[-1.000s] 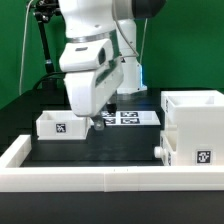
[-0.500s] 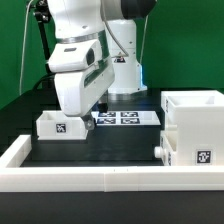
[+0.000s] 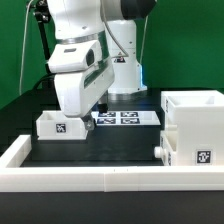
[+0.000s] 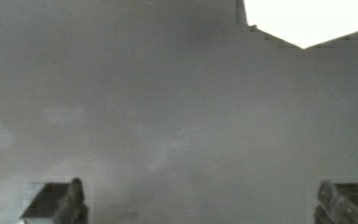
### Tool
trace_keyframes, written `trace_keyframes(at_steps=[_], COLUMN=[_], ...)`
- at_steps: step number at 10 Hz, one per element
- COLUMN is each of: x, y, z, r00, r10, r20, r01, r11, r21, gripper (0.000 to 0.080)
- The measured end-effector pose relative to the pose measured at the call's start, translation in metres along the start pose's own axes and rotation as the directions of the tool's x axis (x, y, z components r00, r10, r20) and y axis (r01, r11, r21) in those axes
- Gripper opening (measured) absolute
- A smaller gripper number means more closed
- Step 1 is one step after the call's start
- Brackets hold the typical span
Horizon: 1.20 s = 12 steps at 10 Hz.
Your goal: Assemble drawer
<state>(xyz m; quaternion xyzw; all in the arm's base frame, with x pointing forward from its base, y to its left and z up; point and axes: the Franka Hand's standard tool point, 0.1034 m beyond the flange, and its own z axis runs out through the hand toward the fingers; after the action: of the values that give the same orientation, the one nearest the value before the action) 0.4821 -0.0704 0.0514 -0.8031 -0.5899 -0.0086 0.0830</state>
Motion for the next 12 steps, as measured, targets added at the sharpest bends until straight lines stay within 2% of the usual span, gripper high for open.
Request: trace_keyframes(at_steps=[1,2,3,5,6,10,11,12], x=[-0.001,-0.005,-0.006,-0.005,-0.004,-0.003,-0.004,-0.009], y=[0.000,0.000,-0.004,-0.008,-0.008,-0.009,-0.008,-0.012], z=[-0.001,-0.005,-0.006,-0.004,-0.003,-0.003,-0.004,-0.008], r00=[1.000,0.998,0.982,0.918,0.902,0.756,0.698,0.584], r10=[0.029,0.062,0.187,0.396,0.432,0.654,0.715,0.808], r20=[0.000,0.000,-0.006,-0.013,-0.016,-0.027,-0.035,-0.078], r01=[-0.029,-0.062,-0.187,-0.397,-0.432,-0.654,-0.716,-0.812], r11=[1.000,0.998,0.981,0.917,0.901,0.756,0.697,0.580], r21=[-0.003,-0.024,-0.041,-0.041,-0.038,-0.030,-0.035,-0.069], gripper=[0.0649,0.0649,0.0649,0.0649,0.0649,0.0649,0.0649,0.0649])
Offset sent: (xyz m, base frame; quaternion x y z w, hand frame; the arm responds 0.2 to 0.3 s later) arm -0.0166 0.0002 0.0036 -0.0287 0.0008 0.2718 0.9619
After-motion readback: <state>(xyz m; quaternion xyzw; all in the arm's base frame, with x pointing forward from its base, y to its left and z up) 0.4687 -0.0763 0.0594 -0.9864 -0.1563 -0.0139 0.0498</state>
